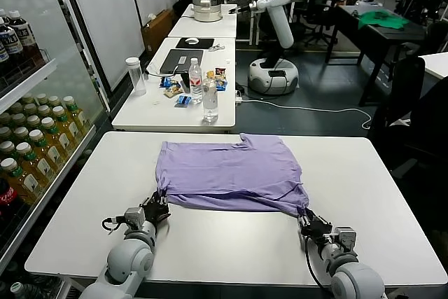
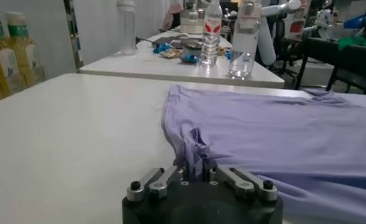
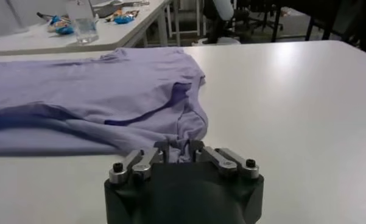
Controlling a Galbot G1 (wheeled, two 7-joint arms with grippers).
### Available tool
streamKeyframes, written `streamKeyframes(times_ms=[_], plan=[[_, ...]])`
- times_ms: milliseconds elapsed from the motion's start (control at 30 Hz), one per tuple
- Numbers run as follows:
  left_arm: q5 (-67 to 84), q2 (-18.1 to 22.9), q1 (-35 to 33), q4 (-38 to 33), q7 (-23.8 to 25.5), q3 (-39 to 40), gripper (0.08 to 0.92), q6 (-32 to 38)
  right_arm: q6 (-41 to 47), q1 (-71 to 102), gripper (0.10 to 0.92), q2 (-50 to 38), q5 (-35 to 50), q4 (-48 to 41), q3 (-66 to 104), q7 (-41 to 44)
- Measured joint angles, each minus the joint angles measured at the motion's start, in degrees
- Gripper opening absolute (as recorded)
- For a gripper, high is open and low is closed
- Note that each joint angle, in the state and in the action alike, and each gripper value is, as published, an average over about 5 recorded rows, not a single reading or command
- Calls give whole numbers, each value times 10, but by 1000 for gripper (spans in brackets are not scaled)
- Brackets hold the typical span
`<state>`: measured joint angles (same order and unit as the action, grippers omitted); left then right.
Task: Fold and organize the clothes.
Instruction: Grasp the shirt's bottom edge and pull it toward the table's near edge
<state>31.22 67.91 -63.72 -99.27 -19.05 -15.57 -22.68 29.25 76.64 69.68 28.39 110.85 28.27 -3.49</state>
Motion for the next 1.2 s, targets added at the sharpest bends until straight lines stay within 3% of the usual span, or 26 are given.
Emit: streamKeyframes(times_ms=[100,433,1067,1200], plan=[[10,1,1,1,0,-2,116,0,1,3,113,-1,7,5,4,1],[35,5,-28,-40,0,-18,108,2,1,52,113,2,11,66,31,5],[13,-13,-200,-201,1,-47,108,3,-17,266,113,9,-36,211,115,21],[2,-19,-230,-218,3,-49,117,-2,-21,293,177,12,-58,231,121,26]])
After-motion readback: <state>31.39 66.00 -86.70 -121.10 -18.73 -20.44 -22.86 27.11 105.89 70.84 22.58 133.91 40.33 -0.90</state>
